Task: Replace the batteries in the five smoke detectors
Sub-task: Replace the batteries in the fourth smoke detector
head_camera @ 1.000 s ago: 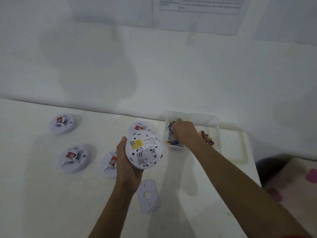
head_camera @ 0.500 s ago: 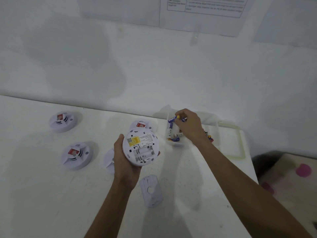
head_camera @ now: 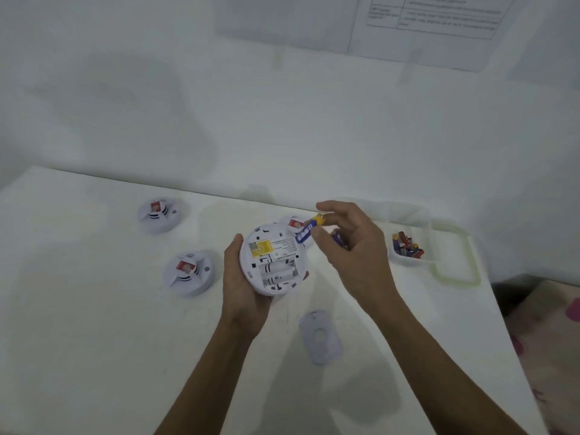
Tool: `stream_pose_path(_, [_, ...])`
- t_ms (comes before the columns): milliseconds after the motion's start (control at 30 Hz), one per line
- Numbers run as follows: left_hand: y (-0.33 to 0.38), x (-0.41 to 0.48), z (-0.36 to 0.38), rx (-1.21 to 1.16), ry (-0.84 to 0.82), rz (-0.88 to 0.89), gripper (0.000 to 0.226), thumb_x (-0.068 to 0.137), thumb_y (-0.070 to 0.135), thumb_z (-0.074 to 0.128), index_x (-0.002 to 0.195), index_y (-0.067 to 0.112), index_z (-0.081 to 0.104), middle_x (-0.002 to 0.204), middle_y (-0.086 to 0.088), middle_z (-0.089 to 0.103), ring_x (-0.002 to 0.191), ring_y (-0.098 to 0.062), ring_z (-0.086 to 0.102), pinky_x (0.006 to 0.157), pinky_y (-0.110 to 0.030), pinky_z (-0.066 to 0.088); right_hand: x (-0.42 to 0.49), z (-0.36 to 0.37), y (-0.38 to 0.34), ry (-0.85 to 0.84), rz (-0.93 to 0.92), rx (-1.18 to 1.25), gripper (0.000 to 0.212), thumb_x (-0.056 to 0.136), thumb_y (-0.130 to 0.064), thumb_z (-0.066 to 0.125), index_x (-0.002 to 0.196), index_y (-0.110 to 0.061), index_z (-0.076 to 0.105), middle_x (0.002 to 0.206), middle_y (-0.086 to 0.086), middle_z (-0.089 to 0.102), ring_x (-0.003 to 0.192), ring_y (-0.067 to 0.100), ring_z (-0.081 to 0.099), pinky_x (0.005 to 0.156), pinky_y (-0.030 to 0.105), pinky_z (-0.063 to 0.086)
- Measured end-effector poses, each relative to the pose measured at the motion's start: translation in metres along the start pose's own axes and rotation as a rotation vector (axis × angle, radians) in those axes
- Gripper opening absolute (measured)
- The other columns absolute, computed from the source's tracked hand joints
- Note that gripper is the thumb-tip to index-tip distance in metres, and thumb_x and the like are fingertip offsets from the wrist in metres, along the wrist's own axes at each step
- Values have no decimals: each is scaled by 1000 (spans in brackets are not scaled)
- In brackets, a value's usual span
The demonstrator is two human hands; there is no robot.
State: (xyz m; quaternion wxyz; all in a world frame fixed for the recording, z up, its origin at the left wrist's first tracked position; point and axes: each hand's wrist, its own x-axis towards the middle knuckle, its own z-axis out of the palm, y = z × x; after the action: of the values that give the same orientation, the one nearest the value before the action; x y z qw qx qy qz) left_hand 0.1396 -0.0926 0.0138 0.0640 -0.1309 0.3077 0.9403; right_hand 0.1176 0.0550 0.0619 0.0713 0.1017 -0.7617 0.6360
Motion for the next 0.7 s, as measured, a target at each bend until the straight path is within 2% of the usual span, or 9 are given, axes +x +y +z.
stream_pose_path(67, [11, -4, -9, 28, 12, 23, 54, 99, 46, 23, 112, 17, 66, 108, -10, 72, 94, -25, 70, 72, -41, 60, -14, 18, -8, -48, -77, -65, 19, 87, -6, 66, 101, -16, 59, 92, -9, 68, 69, 3, 60, 59, 12, 42])
stream_pose_path(133, [18, -7, -15, 73, 22, 50, 52, 100, 44, 23, 115, 16, 64, 107, -10, 71, 92, -23, 70, 74, -36, 59, -24, 29, -10, -113, -141, -143, 18, 87, -7, 67, 98, -16, 57, 93, -14, 66, 71, 0, 61, 59, 10, 45])
stream_pose_path(200, [26, -11, -21, 101, 31, 69, 51, 100, 42, 22, 108, 18, 66, 98, -7, 74, 86, -20, 71, 73, -32, 59, -29, 40, -10, -177, -223, -268, 15, 88, -12, 66, 100, -14, 59, 96, -15, 65, 72, -6, 59, 59, 8, 45])
stream_pose_path(267, [34, -13, -27, 102, 27, 76, 54, 100, 41, 22, 97, 20, 72, 90, -5, 75, 79, -17, 72, 69, -29, 60, -30, 51, -9, -216, -302, -355, 14, 88, -16, 66, 102, -13, 62, 102, -9, 67, 77, -16, 56, 60, 5, 45])
stream_pose_path(333, [42, -14, -32, 99, 25, 64, 55, 99, 41, 23, 94, 21, 74, 89, -4, 75, 78, -17, 72, 68, -29, 60, -30, 59, -8, -235, -365, -385, 15, 89, -18, 64, 104, -15, 63, 106, -5, 68, 86, -18, 55, 62, 9, 51])
stream_pose_path(400, [50, -15, -37, 110, 28, 50, 49, 99, 41, 24, 101, 19, 68, 89, -4, 75, 78, -17, 72, 68, -30, 60, -28, 67, -8, -243, -409, -407, 16, 90, -17, 63, 106, -16, 65, 105, -5, 69, 91, -12, 58, 65, 15, 54])
stream_pose_path(533, [65, -16, -47, 116, 13, 15, 49, 100, 39, 19, 99, 17, 63, 81, -3, 76, 71, -15, 72, 63, -29, 60, -24, 81, -9, -296, -483, -506, 18, 92, -18, 60, 109, -17, 67, 110, -5, 68, 98, 4, 62, 70, 7, 46])
stream_pose_path(567, [67, -16, -48, 121, 5, -4, 51, 100, 40, 19, 99, 17, 64, 83, -3, 76, 73, -16, 73, 65, -29, 59, -23, 84, -8, -306, -505, -535, 19, 93, -19, 59, 109, -17, 68, 111, -5, 67, 98, 6, 63, 69, 9, 47])
stream_pose_path(700, [79, -14, -53, 101, -31, -73, 64, 99, 44, 22, 82, 22, 79, 86, -5, 75, 76, -17, 72, 69, -31, 58, -16, 94, -11, -338, -583, -642, 21, 95, -21, 56, 111, -21, 68, 110, -7, 64, 88, 13, 65, 60, 31, 53])
